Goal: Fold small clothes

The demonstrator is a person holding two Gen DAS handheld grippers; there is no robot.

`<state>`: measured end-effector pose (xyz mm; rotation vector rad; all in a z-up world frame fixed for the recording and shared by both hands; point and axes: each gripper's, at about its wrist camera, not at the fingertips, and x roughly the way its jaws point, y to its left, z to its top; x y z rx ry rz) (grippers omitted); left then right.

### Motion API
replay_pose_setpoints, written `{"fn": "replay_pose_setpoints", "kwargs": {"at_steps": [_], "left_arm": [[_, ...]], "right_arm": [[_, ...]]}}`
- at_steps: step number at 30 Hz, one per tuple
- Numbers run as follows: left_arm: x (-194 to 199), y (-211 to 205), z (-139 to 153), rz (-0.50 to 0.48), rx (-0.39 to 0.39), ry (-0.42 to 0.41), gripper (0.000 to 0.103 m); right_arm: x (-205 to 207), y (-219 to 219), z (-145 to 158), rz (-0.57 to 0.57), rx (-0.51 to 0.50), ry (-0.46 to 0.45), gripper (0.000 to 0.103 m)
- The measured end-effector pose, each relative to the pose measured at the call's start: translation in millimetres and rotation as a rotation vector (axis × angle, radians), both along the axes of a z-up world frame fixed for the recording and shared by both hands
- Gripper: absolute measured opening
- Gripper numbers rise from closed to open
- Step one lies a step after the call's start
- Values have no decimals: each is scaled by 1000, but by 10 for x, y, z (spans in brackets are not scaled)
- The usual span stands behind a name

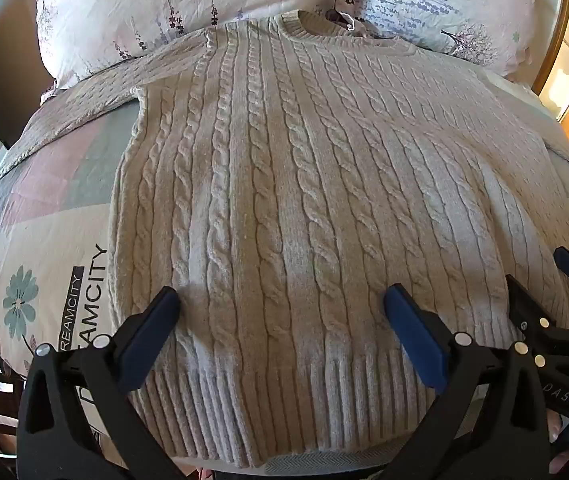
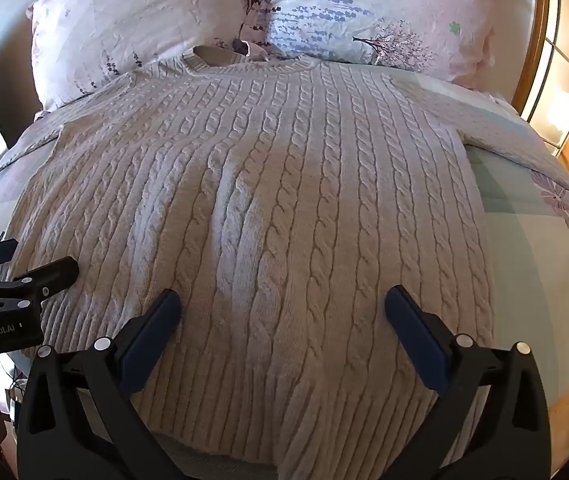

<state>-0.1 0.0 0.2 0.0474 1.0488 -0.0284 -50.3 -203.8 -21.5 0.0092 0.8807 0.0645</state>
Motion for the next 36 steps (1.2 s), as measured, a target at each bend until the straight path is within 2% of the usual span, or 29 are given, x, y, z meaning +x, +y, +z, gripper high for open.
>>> {"fn": "replay_pose_setpoints", "kwargs": {"at_steps": [36], "left_arm": [[-1, -1, 2, 0, 2, -5, 101]], "right_arm": [[-10, -5, 1, 0, -3, 4, 102]]}}
